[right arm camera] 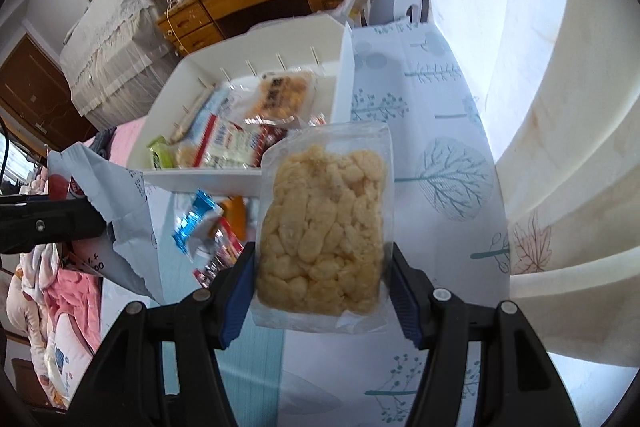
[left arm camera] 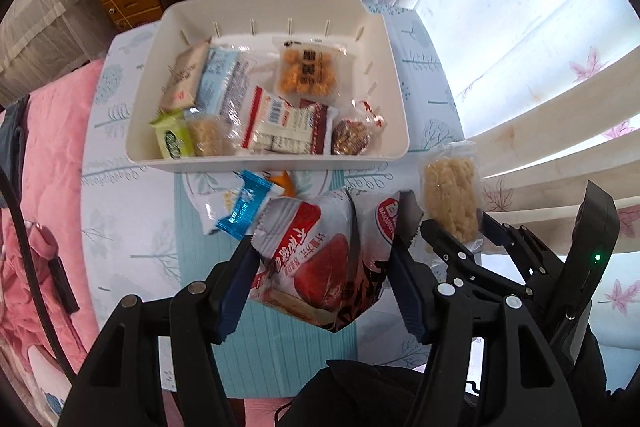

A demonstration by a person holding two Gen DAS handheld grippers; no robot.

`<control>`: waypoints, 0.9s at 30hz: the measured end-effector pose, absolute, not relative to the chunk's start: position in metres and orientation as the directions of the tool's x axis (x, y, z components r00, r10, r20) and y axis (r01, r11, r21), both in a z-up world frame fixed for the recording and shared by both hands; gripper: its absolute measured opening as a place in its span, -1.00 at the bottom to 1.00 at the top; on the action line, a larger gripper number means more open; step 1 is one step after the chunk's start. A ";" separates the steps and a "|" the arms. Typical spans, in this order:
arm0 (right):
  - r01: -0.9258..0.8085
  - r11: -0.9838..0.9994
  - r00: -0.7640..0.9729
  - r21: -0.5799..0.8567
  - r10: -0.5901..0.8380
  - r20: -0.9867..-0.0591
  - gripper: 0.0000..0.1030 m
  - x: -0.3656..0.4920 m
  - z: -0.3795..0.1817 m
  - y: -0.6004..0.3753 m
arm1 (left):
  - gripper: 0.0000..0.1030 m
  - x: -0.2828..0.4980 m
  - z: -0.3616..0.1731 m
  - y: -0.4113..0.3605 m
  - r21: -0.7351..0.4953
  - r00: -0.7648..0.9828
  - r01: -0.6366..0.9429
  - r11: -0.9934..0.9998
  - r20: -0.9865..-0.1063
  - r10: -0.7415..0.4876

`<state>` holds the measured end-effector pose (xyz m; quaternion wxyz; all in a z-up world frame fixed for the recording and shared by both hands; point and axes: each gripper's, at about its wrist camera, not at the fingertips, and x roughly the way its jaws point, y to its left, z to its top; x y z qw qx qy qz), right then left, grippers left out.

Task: Organize snacks
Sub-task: 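Carry both bags over the basket and open both tools to drop them in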

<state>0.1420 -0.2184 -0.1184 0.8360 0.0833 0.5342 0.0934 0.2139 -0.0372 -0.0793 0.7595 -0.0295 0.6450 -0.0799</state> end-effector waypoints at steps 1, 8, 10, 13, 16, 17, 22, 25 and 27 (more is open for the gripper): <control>-0.065 0.969 0.419 0.240 0.244 -0.874 0.20 0.143 -0.115 -0.216 | 0.21 0.215 -0.075 -0.034 -0.149 0.159 0.087 0.985 -0.974 -0.161; -0.045 0.969 0.466 0.243 0.236 -0.853 0.20 0.153 -0.093 -0.192 | 0.22 0.231 -0.057 -0.010 -0.149 0.183 0.126 0.981 -0.968 -0.171; -0.039 0.969 0.477 0.242 0.231 -0.848 0.20 0.155 -0.089 -0.187 | 0.22 0.235 -0.055 -0.003 -0.149 0.188 0.135 0.980 -0.967 -0.173; -0.029 0.970 0.490 0.241 0.224 -0.843 0.20 0.161 -0.086 -0.174 | 0.22 0.246 -0.053 0.010 -0.150 0.195 0.145 0.978 -0.965 -0.177; -0.016 0.970 0.500 0.242 0.217 -0.839 0.20 0.168 -0.085 -0.161 | 0.23 0.258 -0.054 0.025 -0.150 0.202 0.149 0.977 -0.963 -0.179; -0.012 0.970 0.502 0.242 0.215 -0.838 0.20 0.171 -0.085 -0.156 | 0.23 0.262 -0.055 0.030 -0.150 0.204 0.149 0.977 -0.963 -0.179; -0.002 0.970 0.511 0.241 0.208 -0.834 0.20 0.184 -0.087 -0.134 | 0.23 0.284 -0.062 0.058 -0.158 0.218 0.140 0.977 -0.958 -0.187; 0.002 0.969 0.520 0.245 0.209 -0.829 0.20 0.189 -0.091 -0.122 | 0.24 0.297 -0.069 0.073 -0.169 0.226 0.132 0.977 -0.954 -0.196; 0.003 0.969 0.521 0.248 0.210 -0.827 0.20 0.192 -0.094 -0.115 | 0.24 0.304 -0.072 0.082 -0.175 0.235 0.126 0.976 -0.951 -0.201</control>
